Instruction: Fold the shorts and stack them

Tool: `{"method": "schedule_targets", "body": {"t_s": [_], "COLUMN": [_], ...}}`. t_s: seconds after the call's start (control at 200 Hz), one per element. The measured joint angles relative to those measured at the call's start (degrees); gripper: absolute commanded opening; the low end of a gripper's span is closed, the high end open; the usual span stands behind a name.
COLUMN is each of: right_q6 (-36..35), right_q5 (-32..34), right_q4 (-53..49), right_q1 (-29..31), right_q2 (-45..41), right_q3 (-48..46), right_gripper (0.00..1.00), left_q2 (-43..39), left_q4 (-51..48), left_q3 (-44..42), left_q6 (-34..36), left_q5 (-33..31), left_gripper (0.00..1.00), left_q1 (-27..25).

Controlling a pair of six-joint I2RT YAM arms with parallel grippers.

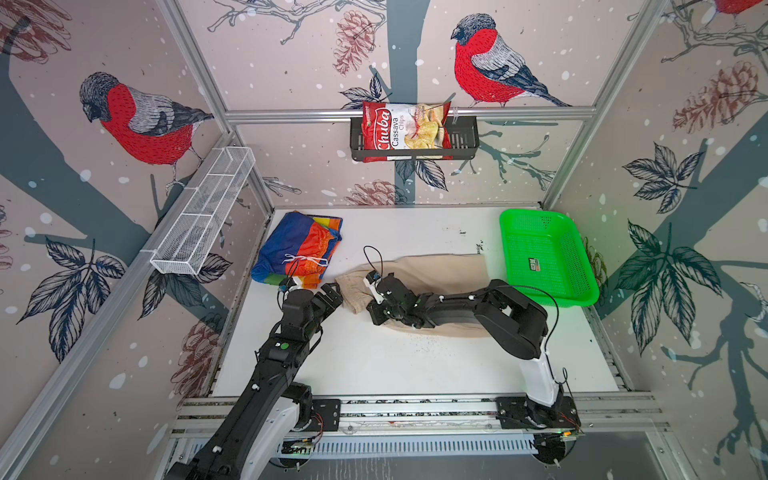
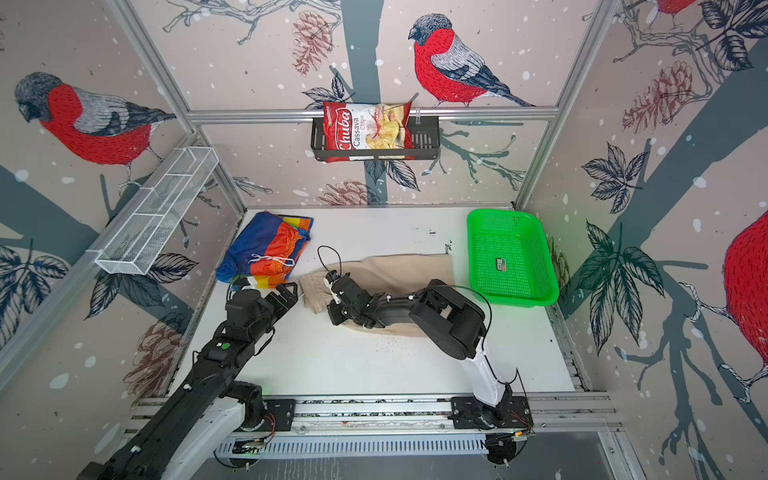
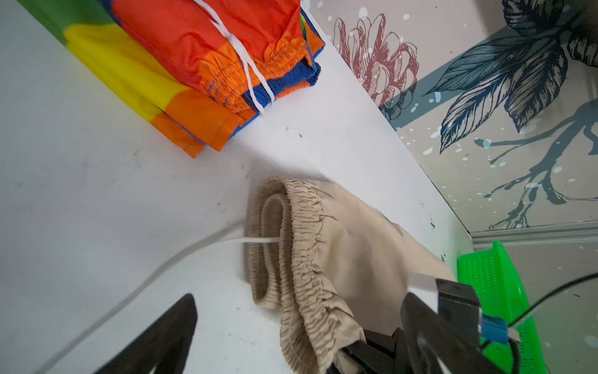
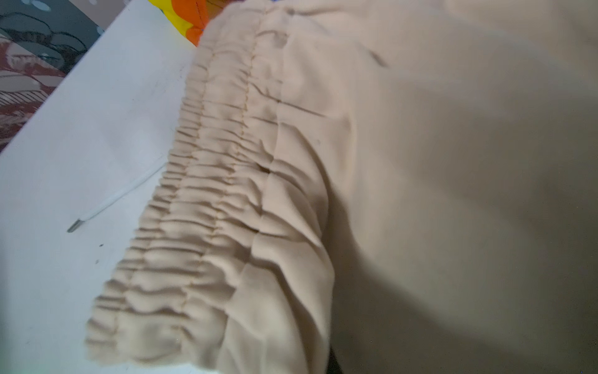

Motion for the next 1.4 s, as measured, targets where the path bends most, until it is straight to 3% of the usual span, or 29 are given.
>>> {"method": "schedule_targets", "body": {"t_s": [0.325, 0.415, 0.615, 0.66, 0.7, 0.735, 0.795, 0.935, 1.006, 1.106, 1.201, 1.316, 1.356, 1.401], "right_q6": [3.30, 4.31, 4.76, 4.74, 4.72, 4.66, 4.46, 4.48, 4.50, 5.40, 6.01, 7.82, 9.22, 9.77], "right_q5": [-4.81, -5.40, -6.08, -6.01, -5.70, -5.16, -4.48, -2.75, -2.25, -0.24, 2.60, 5.27, 5.97, 5.81], "right_q4": [5.81, 6.54, 6.95, 6.71, 6.16, 5.62, 5.05, 3.43, 2.21, 1.44, 0.79, -1.11, -1.90, -2.60], "right_q1": [-0.17, -0.17, 0.13, 0.37, 0.72, 1.11, 1.62, 1.60, 0.98, -0.20, -1.68, -3.37, -3.54, -3.50], "right_q2": [-4.76, -4.76, -4.39, -4.24, -4.09, -3.93, -3.76, -5.18, -8.79, -16.81, -23.61, -26.67, -26.43, -25.27], "right_q3": [-6.49, -6.88, -6.40, -5.95, -5.35, -4.68, -3.82, -4.13, -5.97, -10.34, -15.02, -19.39, -20.50, -21.09], "right_gripper": [0.00, 0.00, 0.00, 0.00, 0.00, 0.03, 0.14, 0.53, 0.61, 0.66, 0.58, 0.15, 0.07, 0.04], "left_q2": [14.71, 17.55, 21.99, 22.91, 23.69, 24.22, 24.55, 22.97, 21.24, 18.88, 17.27, 16.46, 16.37, 16.33], "left_q4": [17.77, 21.42, 29.24, 30.27, 31.01, 31.50, 31.85, 27.41, 22.27, 14.34, 7.78, 2.43, 1.36, 0.44], "left_q3": [-5.03, -5.75, -6.32, -6.08, -5.75, -5.46, -4.90, -1.84, 1.09, 5.73, 9.44, 12.72, 13.49, 14.25], "left_q6": [-4.50, -5.90, -6.91, -7.02, -6.99, -6.93, -6.82, -4.31, -2.19, 1.86, 5.55, 8.83, 9.46, 9.97], "left_q5": [12.04, 14.10, 17.05, 17.55, 18.10, 18.34, 18.53, 18.69, 18.03, 15.12, 12.46, 10.58, 10.58, 10.43], "left_gripper": [0.97, 0.93, 0.67, 0.52, 0.28, 0.14, 0.00, 0.00, 0.00, 0.00, 0.00, 0.00, 0.00, 0.00], "left_q1": [0.15, 0.15, 0.20, 0.22, 0.22, 0.22, 0.22, 0.20, 0.20, 0.20, 0.20, 0.20, 0.20, 0.20]}}
